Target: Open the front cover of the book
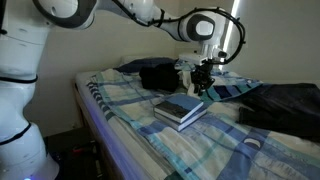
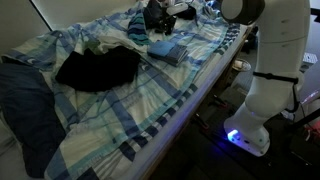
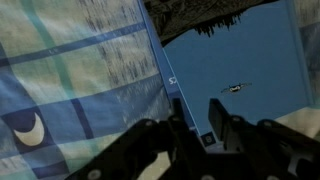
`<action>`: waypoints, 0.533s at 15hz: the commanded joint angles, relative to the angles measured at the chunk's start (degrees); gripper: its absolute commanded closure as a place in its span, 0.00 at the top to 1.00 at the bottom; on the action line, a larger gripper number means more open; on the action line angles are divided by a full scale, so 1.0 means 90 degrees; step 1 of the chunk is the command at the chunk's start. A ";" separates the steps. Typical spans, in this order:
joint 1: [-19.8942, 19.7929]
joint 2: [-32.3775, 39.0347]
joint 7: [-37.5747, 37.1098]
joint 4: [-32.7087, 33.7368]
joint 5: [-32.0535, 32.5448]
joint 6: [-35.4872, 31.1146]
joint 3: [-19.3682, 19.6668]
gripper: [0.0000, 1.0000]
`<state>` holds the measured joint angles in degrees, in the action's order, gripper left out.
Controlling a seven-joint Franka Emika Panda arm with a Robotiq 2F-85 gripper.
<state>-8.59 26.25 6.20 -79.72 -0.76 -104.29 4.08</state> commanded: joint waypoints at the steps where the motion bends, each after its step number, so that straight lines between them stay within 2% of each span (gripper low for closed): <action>1: 0.0026 0.0205 -0.0228 0.0186 0.0050 0.0086 0.0060 0.65; 5: 0.0015 0.0500 -0.0593 0.0350 0.0033 0.0062 0.0123 0.95; 6: -0.0008 0.0581 -0.0702 0.0413 -0.0014 0.0090 0.0133 1.00; 7: -0.0039 0.0673 -0.0820 0.0495 -0.0065 0.0125 0.0147 1.00; 8: -0.0072 0.0758 -0.0924 0.0569 -0.0116 0.0138 0.0159 0.67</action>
<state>-8.77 30.44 0.80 -78.14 -0.81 -104.38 4.84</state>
